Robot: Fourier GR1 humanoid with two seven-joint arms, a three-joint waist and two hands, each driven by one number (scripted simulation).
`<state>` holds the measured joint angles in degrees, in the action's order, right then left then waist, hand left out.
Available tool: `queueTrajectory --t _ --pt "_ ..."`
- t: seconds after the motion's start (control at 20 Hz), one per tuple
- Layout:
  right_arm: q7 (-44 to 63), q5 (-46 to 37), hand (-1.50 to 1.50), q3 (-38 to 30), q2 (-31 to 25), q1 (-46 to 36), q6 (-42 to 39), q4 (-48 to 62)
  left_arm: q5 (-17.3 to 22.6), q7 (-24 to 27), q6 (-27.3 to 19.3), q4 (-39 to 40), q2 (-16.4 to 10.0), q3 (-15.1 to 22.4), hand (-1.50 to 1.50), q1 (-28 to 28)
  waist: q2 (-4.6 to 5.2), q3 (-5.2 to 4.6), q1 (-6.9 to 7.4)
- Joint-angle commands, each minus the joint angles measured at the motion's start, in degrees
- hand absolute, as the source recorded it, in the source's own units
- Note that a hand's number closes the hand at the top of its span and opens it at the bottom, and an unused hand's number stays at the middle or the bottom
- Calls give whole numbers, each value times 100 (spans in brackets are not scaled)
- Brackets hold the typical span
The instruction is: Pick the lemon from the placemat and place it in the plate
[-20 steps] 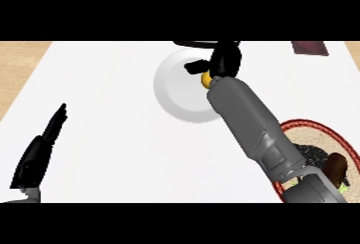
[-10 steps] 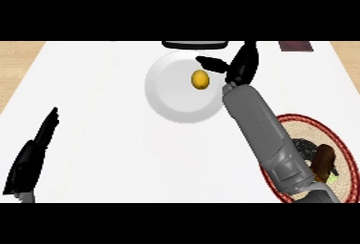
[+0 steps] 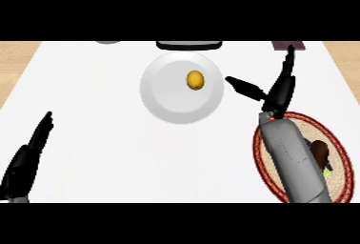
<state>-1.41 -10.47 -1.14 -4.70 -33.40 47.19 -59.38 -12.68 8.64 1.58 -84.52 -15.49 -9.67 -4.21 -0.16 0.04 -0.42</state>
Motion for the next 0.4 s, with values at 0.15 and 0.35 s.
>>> queueTrajectory --t 0.15,0.35 --pt "-440 503 -150 -267 -760 1408 -1012 -1229 49 -338 67 -478 74 -28 0 -116 2 -1 22" --pt "-903 765 -150 -582 -721 1719 -1211 -1119 -207 -79 -40 -81 271 111 0 4 16 -2 33"
